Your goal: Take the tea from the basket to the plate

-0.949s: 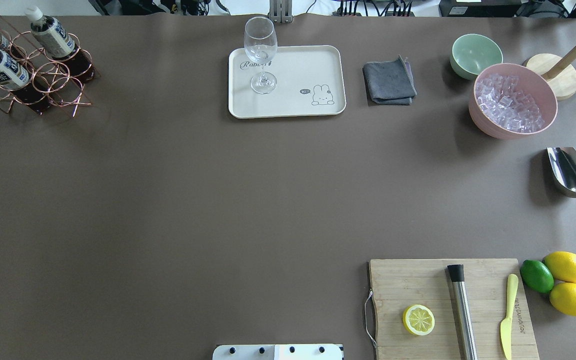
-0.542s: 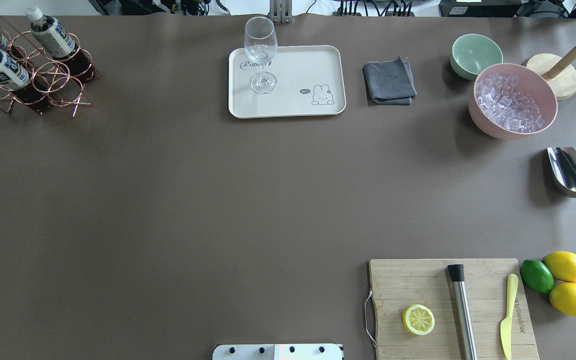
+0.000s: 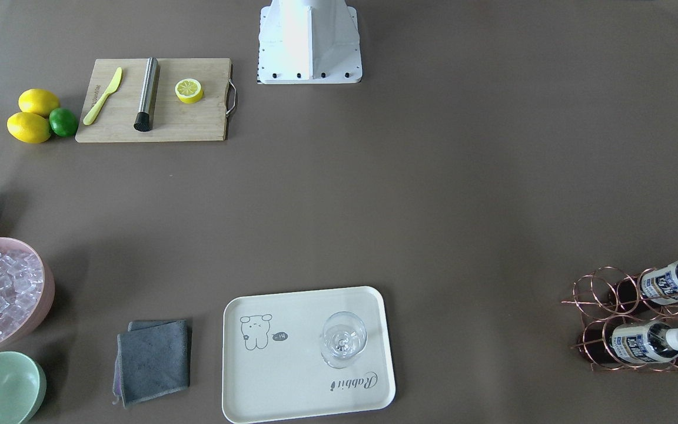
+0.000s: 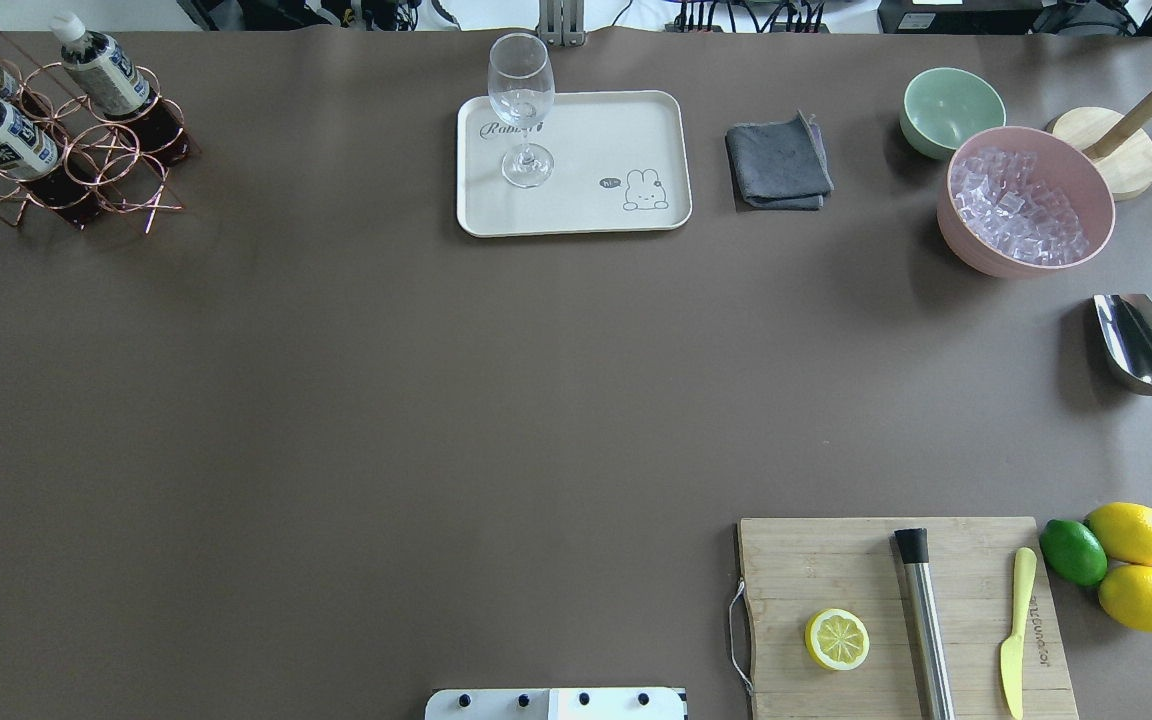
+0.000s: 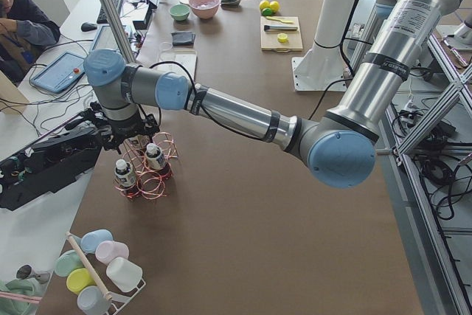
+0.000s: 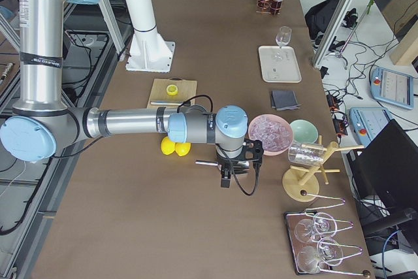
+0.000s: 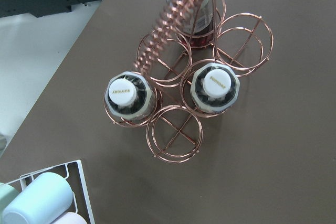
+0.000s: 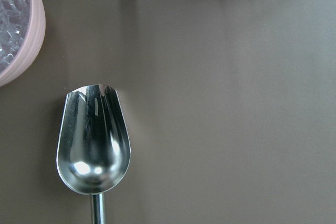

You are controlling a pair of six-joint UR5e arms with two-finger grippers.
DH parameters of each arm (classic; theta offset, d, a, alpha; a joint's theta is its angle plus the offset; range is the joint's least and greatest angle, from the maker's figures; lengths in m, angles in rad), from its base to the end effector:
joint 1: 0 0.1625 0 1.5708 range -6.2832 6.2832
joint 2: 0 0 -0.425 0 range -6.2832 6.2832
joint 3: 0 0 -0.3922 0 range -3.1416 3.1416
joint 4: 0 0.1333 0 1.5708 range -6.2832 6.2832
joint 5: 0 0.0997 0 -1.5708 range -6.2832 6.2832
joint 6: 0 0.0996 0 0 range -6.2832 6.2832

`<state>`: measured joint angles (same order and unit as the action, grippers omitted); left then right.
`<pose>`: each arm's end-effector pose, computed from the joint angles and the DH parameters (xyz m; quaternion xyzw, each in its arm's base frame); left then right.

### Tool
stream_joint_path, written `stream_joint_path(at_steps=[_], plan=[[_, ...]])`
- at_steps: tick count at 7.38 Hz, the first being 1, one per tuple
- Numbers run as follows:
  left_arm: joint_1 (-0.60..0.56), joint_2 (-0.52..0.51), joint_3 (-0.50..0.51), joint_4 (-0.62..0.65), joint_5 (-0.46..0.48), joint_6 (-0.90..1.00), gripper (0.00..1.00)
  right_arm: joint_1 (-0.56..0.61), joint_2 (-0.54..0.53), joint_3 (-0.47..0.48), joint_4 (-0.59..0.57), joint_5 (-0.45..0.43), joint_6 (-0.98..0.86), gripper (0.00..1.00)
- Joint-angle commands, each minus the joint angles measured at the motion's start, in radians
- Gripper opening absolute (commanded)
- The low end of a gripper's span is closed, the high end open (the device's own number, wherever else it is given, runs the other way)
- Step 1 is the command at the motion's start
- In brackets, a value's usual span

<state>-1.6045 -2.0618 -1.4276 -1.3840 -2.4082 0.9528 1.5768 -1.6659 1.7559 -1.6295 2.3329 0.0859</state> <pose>-0.0821 -0.6758 0.4534 0.2566 0.3222 0.4332 0.8017 0.0672 -0.4518 0.6192 -0.0003 -0.3721 0.0368 0.9274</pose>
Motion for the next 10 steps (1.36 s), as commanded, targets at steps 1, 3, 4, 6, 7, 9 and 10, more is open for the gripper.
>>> stream_joint_path(at_steps=[1, 3, 4, 6, 7, 9, 10], plan=[[0.061, -0.099, 0.056, 0.019, -0.011, 0.147, 0.95, 0.003, 0.001, 0.0, 0.0, -0.009, 0.0, 1.0], [0.09, -0.183, 0.141, -0.009, -0.003, 0.321, 0.93, 0.005, -0.003, 0.008, 0.0, -0.009, 0.0, 1.0], [0.087, -0.213, 0.171, -0.01, -0.003, 0.345, 0.93, 0.006, -0.006, 0.01, 0.0, -0.009, 0.0, 1.0], [0.092, -0.219, 0.221, -0.061, -0.003, 0.35, 0.91, 0.011, -0.008, 0.008, -0.001, -0.007, 0.0, 1.0], [0.095, -0.203, 0.236, -0.116, -0.002, 0.35, 0.89, 0.012, -0.009, 0.01, -0.001, -0.007, 0.0, 1.0], [0.103, -0.179, 0.233, -0.147, -0.002, 0.386, 0.91, 0.02, -0.009, 0.011, -0.001, -0.007, 0.0, 1.0], [0.104, -0.169, 0.223, -0.147, -0.002, 0.386, 0.9, 0.022, -0.009, 0.011, -0.001, -0.007, 0.0, 1.0]])
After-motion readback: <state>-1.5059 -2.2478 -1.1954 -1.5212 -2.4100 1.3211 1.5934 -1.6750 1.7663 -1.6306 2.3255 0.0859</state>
